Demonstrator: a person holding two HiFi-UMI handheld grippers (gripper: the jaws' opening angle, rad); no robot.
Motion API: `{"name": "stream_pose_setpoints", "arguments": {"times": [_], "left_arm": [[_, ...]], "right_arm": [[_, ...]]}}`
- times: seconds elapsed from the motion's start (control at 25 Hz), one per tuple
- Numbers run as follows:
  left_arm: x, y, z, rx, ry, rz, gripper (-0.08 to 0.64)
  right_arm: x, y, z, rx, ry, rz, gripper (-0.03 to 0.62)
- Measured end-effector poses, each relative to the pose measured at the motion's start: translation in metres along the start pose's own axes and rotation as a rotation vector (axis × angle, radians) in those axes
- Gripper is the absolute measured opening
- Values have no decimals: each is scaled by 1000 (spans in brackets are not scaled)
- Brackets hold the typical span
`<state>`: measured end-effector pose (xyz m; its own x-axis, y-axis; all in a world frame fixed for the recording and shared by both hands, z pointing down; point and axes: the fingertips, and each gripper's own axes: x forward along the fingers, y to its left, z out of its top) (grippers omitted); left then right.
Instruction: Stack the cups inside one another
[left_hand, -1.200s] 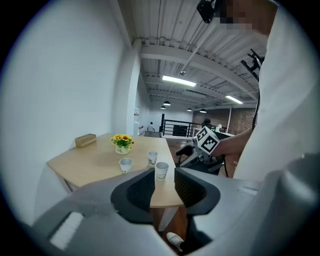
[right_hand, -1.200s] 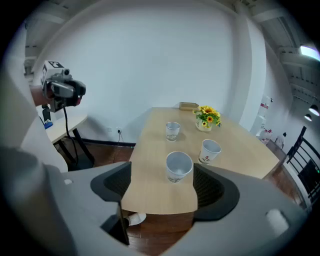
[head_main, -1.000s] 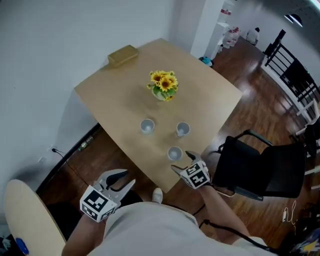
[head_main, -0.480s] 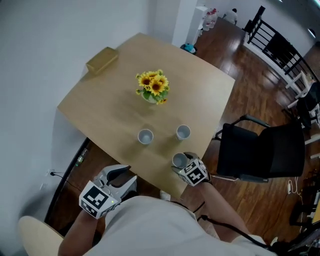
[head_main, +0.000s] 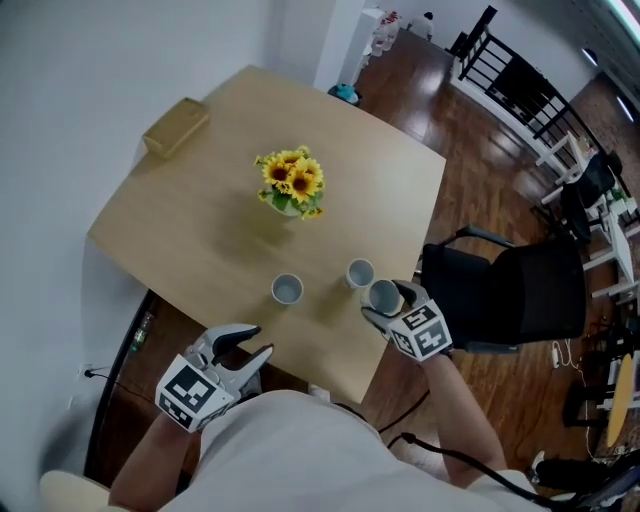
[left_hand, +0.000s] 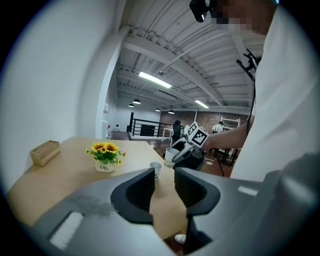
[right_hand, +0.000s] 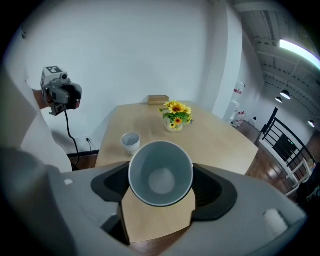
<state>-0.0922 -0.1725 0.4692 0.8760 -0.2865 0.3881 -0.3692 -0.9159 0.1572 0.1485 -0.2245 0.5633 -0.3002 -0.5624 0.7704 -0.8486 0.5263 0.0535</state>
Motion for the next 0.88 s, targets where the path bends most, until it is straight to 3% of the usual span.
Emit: {"name": "stream_pose_setpoints", "arguments": {"times": [0.28, 0.64, 0.88], "left_arm": [[-7, 17, 0, -18, -16, -25, 133], [-26, 39, -16, -59, 0, 23, 133], [-34, 44, -22, -77, 9, 28, 133]], "right_arm": [[15, -41, 33, 66, -35, -66, 374], [63, -52, 19, 102, 41, -52, 379], [68, -52, 16, 124, 40, -55, 396]]}}
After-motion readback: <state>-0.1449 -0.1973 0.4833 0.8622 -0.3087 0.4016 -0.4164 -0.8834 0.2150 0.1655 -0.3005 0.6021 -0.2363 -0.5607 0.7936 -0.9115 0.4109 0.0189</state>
